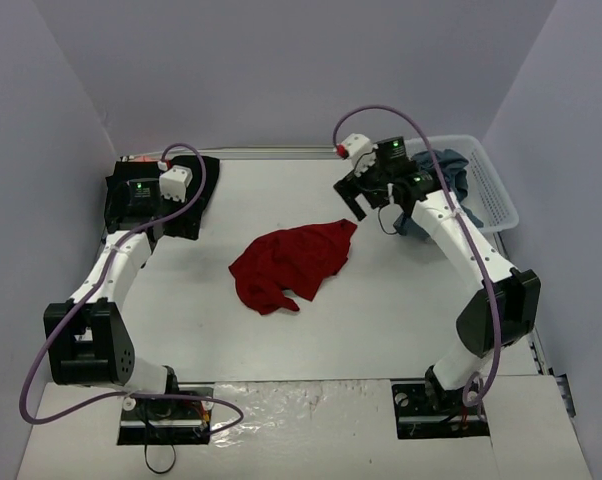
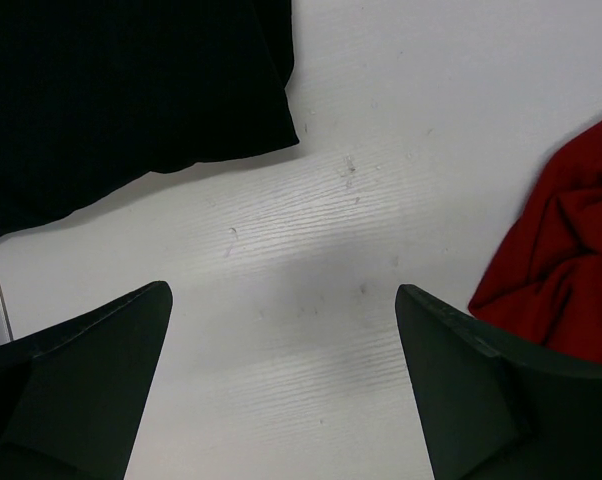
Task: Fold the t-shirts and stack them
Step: Move the tshirt to the center of the board
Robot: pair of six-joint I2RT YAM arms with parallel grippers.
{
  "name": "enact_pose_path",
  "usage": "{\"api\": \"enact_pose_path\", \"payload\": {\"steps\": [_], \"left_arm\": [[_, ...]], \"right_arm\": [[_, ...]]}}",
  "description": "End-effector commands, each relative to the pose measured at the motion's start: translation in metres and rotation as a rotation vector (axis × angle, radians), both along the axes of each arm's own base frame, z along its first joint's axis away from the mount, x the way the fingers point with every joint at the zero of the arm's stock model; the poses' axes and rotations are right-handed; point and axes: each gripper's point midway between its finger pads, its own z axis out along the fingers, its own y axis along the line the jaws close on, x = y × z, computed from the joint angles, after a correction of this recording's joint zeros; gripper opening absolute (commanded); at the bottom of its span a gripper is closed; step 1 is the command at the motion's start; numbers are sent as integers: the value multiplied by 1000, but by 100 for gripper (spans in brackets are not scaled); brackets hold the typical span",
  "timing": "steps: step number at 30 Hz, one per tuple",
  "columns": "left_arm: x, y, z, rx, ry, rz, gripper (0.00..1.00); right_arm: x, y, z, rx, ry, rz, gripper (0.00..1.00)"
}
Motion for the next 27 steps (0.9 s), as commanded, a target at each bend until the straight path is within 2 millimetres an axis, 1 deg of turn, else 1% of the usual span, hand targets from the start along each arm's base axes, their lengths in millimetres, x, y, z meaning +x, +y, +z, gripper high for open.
{"api": "enact_pose_path", "payload": {"steps": [1, 2, 3, 4, 5, 7, 8, 9, 11, 13, 14, 15, 17, 18, 19, 25, 27], "left_arm": [[7, -4, 16, -2, -26, -21, 94], [6, -4, 15, -1, -20, -24, 94], [6, -4, 14, 0, -18, -23, 94], [6, -3, 13, 1, -17, -23, 94], [6, -4, 12, 1, -13, -26, 94], [6, -4, 10, 2, -8, -27, 94], [6, -4, 10, 2, -10, -29, 94], [7, -4, 9, 2, -9, -29, 94], [6, -5, 7, -2, -4, -34, 94], [6, -6, 7, -3, -6, -39, 94], [5, -7, 6, -4, -4, -44, 94], [5, -6, 6, -3, -3, -43, 94], [5, -7, 5, -3, 1, -45, 94], [5, -7, 4, -3, 4, -45, 94], [5, -7, 3, -4, 5, -46, 94], [4, -9, 9, -14, -15, -52, 94], [4, -9, 9, -12, -17, -51, 94]], "right_arm": [[26, -63, 27, -43, -131, -217, 100], [29, -81, 29, -56, -147, -274, 100], [28, -91, 31, -62, -156, -297, 100], [26, -101, 25, -91, -149, -330, 100], [25, -112, 23, -102, -150, -357, 100], [21, -126, 20, -130, -146, -401, 99], [18, -131, 11, -141, -128, -408, 99], [16, -141, 9, -146, -120, -432, 99], [11, -152, -1, -150, -96, -463, 99], [7, -158, -9, -155, -78, -481, 98], [2, -162, -17, -157, -57, -486, 97], [0, -168, -19, -159, -52, -502, 95], [-3, -174, -25, -161, -38, -514, 95], [-7, -178, -31, -165, -24, -519, 95], [-8, -185, -34, -163, -17, -536, 95], [-16, -203, -48, -158, 20, -547, 91], [-17, -205, -56, -155, 40, -544, 88]]}}
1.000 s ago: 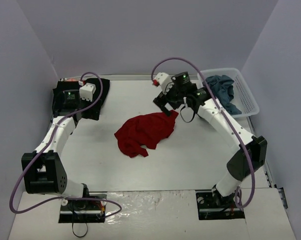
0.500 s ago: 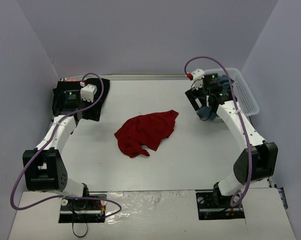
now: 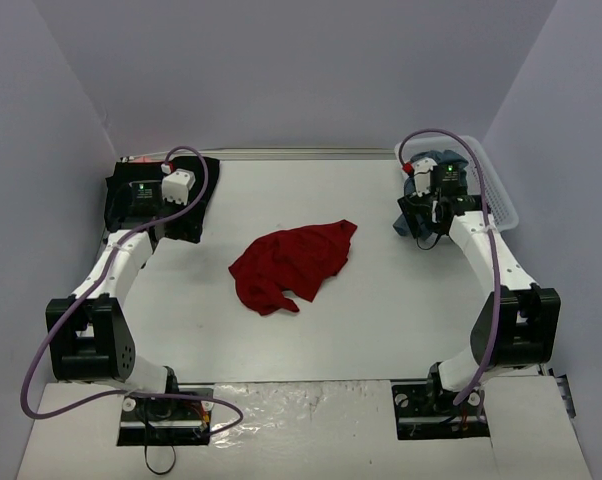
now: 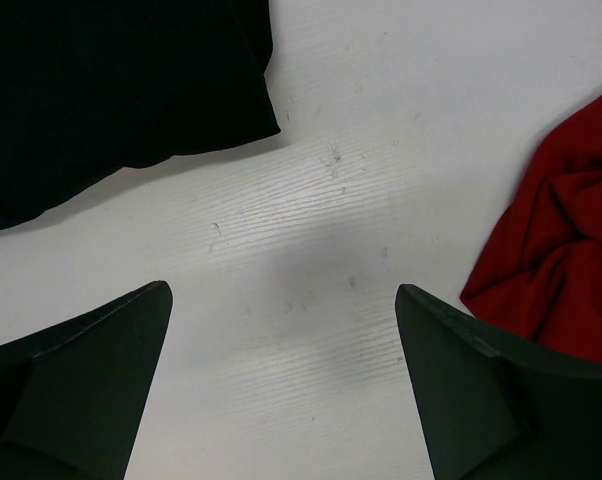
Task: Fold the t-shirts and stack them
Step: Move the tshirt to the center of the board
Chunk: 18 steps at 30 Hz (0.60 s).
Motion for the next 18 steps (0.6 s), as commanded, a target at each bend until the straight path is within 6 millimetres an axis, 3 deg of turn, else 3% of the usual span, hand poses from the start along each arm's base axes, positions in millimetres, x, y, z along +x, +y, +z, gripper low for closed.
{"api": "enact_pose_path", "payload": {"steps": [1, 8, 10, 11, 18], "left_arm": [[5, -3, 21, 2, -57, -20, 94], [4, -4, 21, -1, -53, -26, 94], [4, -4, 19, 0, -48, -25, 94], [4, -4, 19, 0, -48, -27, 94], [3, -5, 20, -1, -49, -30, 94]], "right_arm": [[-2, -7, 9, 18, -35, -3, 86], [-4, -12, -11, 42, 15, -3, 60], [-4, -6, -14, 68, 22, 19, 57], [-5, -6, -16, 72, 26, 19, 50], [-6, -1, -21, 92, 39, 38, 47]]}}
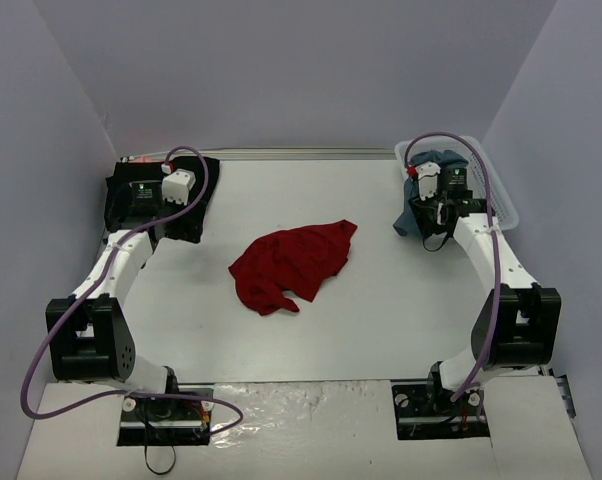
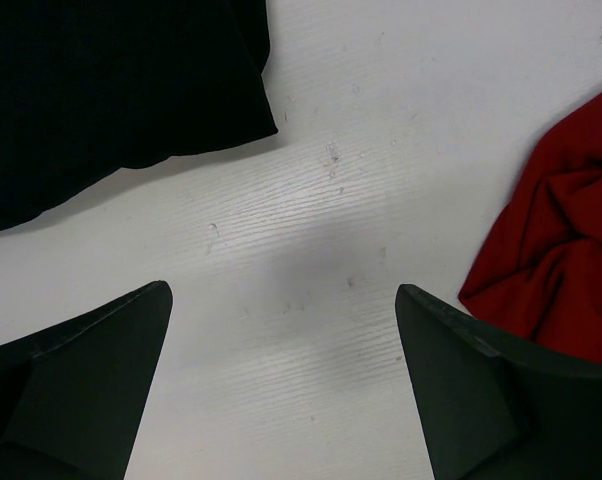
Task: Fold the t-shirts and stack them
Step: Move the tshirt to the center of the board, then flatten out the tshirt
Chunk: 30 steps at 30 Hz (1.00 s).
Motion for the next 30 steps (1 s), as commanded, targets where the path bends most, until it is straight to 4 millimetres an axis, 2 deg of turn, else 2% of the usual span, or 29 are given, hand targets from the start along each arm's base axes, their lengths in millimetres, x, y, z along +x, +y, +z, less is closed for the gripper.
{"api": "enact_pose_path", "payload": {"steps": [1, 5, 6, 10, 12, 13, 16, 24, 26, 29, 30], "left_arm": [[4, -4, 20, 3, -49, -25, 94], [3, -4, 19, 2, -48, -28, 94], [3, -4, 19, 2, -46, -26, 94], [3, -4, 20, 2, -51, -28, 94], [3, -4, 19, 2, -46, -28, 94], [3, -4, 19, 2, -48, -28, 94], [3, -5, 20, 0, -49, -31, 94], [4, -5, 19, -3, -47, -32, 94], [3, -5, 18, -3, -46, -32, 94], [3, -5, 19, -4, -47, -30, 94], [3, -5, 18, -5, -46, -32, 94]], "right_arm": [[-2, 4, -10, 21, 26, 20, 47], [-2, 5, -17, 26, 44, 23, 49], [-2, -6, -18, 28, 47, -4, 49], [0, -10, -23, 34, 61, -6, 34], [-1, -11, -25, 35, 65, -8, 24], [0, -12, -25, 36, 67, -10, 15], [-1, -16, -25, 41, 65, -19, 0], [7, -23, -3, 39, 3, -38, 0], [12, -26, 6, 44, -30, -69, 0], [33, -37, 31, -1, -163, -98, 0], [34, -47, 34, -44, -190, -134, 0]]}}
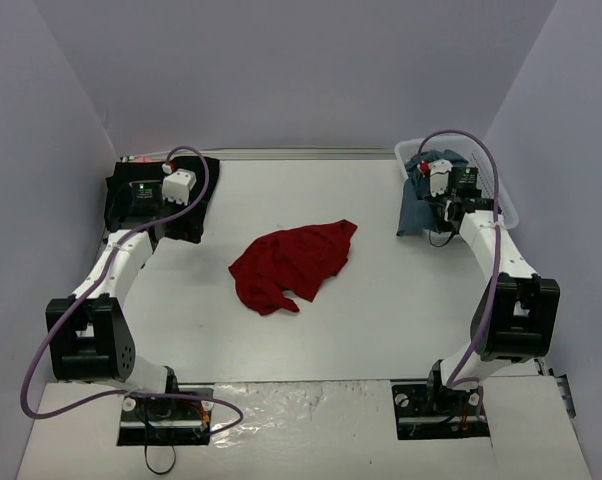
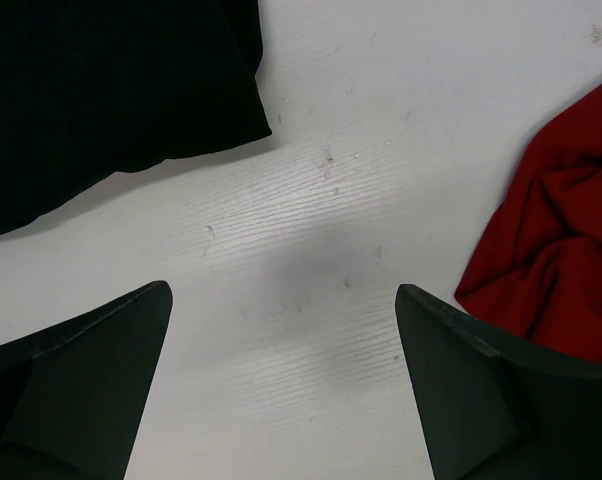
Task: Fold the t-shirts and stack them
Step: Flatten out the tshirt
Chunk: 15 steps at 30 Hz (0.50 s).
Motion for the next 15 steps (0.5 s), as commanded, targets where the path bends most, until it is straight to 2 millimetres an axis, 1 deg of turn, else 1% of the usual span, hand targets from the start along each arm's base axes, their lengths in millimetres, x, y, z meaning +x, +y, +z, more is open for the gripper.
{"api": "enact_pose_path", "payload": {"steps": [1, 2, 3, 4, 5, 6, 8, 9, 11, 12, 14, 15], "left_arm": [[3, -3, 17, -1, -43, -17, 94], [3, -3, 17, -2, -41, -16, 94], [3, -4, 17, -3, -41, -18, 94], [4, -3, 17, -1, -43, -16, 94], [3, -3, 17, -1, -42, -17, 94], [3, -3, 17, -1, -42, -17, 94], [3, -3, 17, 1, -43, -15, 94], [3, -2, 16, 3, -40, -15, 94], [3, -3, 16, 2, -39, -16, 94], [3, -2, 15, 3, -36, -15, 94], [4, -3, 14, 2, -33, -16, 94], [4, -3, 13, 2, -31, -16, 94]], "right_arm": [[29, -28, 53, -104, -219, -99, 0], [38, -33, 61, -126, -267, -114, 0], [41, -41, 59, -158, -271, -149, 0], [45, -45, 58, -171, -276, -161, 0], [52, -49, 62, -180, -304, -175, 0], [55, -52, 60, -179, -304, -193, 0], [67, -59, 55, -185, -302, -215, 0], [72, -63, 44, -192, -285, -230, 0], [82, -76, 47, -211, -309, -269, 0], [86, -82, 35, -219, -289, -284, 0], [94, -96, 35, -240, -305, -320, 0], [97, -101, 21, -247, -282, -329, 0]]}}
